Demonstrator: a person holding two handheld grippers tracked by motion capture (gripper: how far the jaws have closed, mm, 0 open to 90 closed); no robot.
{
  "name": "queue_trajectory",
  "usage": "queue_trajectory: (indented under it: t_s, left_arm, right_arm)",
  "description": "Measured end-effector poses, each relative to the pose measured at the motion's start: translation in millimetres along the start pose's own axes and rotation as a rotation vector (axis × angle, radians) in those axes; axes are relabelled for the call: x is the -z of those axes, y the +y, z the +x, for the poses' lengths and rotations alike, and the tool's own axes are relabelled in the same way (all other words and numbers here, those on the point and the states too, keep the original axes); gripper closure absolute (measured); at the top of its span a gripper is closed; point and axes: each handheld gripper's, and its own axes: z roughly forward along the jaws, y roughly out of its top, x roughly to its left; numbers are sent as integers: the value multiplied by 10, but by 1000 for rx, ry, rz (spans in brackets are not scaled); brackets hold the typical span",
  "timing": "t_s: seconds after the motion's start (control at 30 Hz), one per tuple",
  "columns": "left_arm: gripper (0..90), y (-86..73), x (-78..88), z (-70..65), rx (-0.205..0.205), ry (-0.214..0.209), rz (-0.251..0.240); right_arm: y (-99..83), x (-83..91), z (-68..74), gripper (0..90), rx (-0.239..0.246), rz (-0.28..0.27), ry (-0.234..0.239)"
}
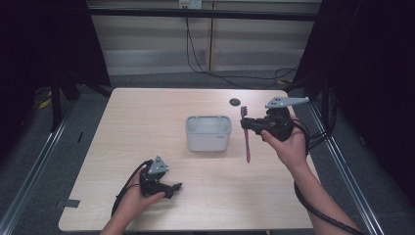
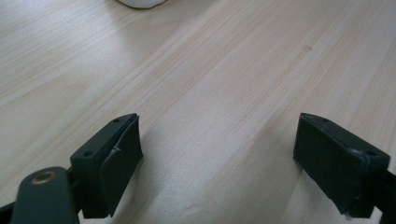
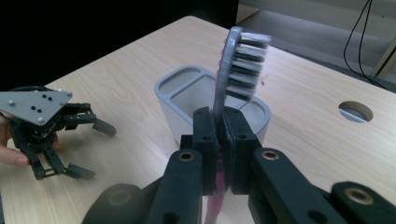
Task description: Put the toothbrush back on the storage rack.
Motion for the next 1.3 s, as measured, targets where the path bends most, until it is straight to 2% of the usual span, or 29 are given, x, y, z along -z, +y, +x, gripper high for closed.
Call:
queue_trajectory:
  t_s: [0.1, 0.67, 1.13, 1.3]
  left_arm:
    - [147, 0, 0, 0, 0, 0, 0]
    - [147, 0, 1, 1, -1, 0, 1]
    - [147, 0, 0, 0, 0, 0, 0]
    - [147, 0, 0, 0, 0, 0, 0]
  right_arm:
    - [32, 12, -2, 849, 3, -28, -6]
    - [161, 7, 15, 848, 17, -99, -12]
    - [293, 29, 7, 847, 26, -195, -28]
    - [330, 4, 30, 847, 43, -200, -25]
